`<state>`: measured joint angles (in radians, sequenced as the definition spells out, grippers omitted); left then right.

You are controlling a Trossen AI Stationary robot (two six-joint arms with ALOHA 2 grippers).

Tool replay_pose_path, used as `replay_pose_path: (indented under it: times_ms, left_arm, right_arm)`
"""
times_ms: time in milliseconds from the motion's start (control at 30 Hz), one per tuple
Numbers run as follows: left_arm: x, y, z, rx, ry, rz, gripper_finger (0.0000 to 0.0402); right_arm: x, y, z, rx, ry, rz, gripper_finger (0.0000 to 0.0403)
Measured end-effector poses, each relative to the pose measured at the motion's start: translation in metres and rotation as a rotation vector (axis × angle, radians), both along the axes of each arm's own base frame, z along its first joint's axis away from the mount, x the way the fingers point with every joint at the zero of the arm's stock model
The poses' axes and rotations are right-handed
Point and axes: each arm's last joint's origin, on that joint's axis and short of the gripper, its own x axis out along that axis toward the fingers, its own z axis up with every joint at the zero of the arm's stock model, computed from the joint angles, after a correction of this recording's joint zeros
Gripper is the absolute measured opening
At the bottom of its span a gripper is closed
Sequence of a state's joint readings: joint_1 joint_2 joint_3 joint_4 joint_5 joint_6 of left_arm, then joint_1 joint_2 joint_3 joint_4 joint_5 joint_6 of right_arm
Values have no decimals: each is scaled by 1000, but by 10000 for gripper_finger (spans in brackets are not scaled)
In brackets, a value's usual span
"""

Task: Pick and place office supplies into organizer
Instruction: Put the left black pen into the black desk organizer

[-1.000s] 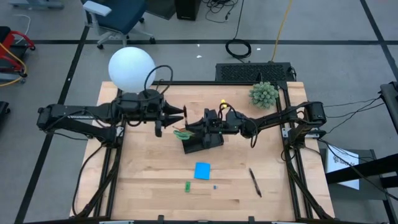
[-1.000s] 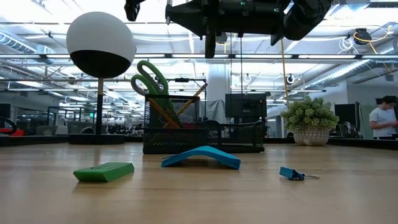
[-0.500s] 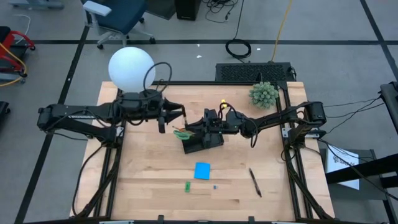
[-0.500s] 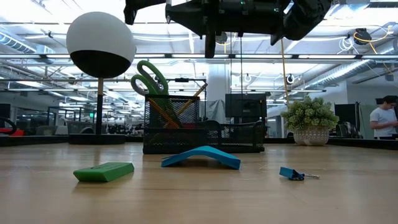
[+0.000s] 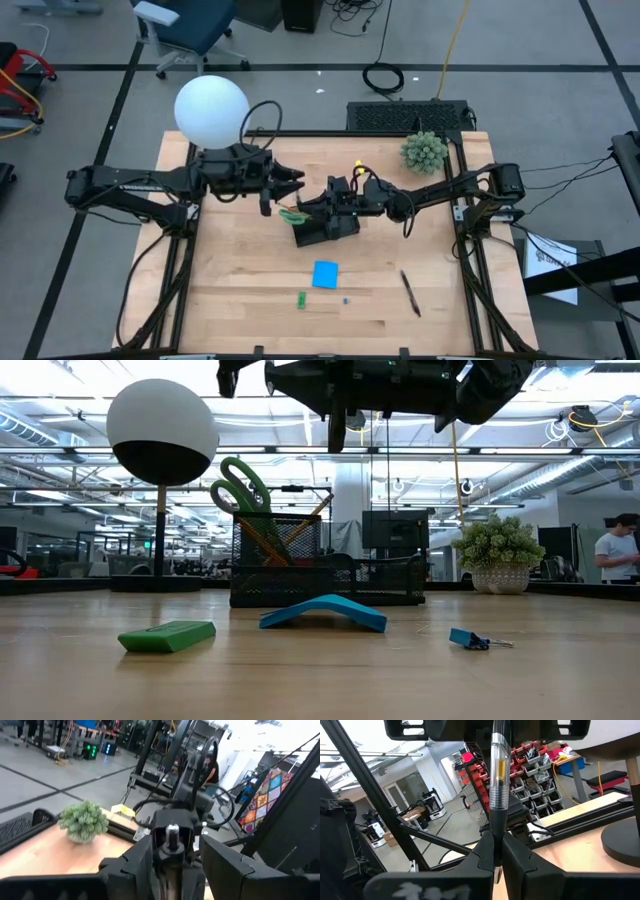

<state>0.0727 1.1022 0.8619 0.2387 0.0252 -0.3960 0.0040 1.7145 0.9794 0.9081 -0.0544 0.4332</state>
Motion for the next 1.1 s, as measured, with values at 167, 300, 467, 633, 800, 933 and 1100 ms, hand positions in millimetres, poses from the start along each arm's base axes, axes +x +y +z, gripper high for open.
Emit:
replay_pose_path:
  times_ms: [167, 300, 467, 633, 800, 933, 1100]
  left_arm:
    - [0, 0, -1, -6, 7, -10, 123]
    - [0, 0, -1, -2, 11, -18, 60]
    - [0, -1, -1, 19, 10, -28, 33]
    - [0, -1, -1, 23, 10, -27, 40]
    - [0, -1, -1, 35, 9, -28, 34]
    - [0, -1, 0, 56, 8, -33, 34]
    - [0, -1, 0, 62, 6, -32, 34]
  right_arm:
    - [0, 0, 0, 0, 0, 0, 3]
    - [0, 0, 0, -1, -1, 2, 3]
    - [0, 0, 0, -1, 0, -1, 3]
    - [0, -1, 0, 16, 1, -3, 4]
    - [0, -2, 0, 26, 2, -5, 32]
    - [0, -2, 0, 31, 3, -9, 69]
    - [0, -8, -1, 75, 17, -18, 110]
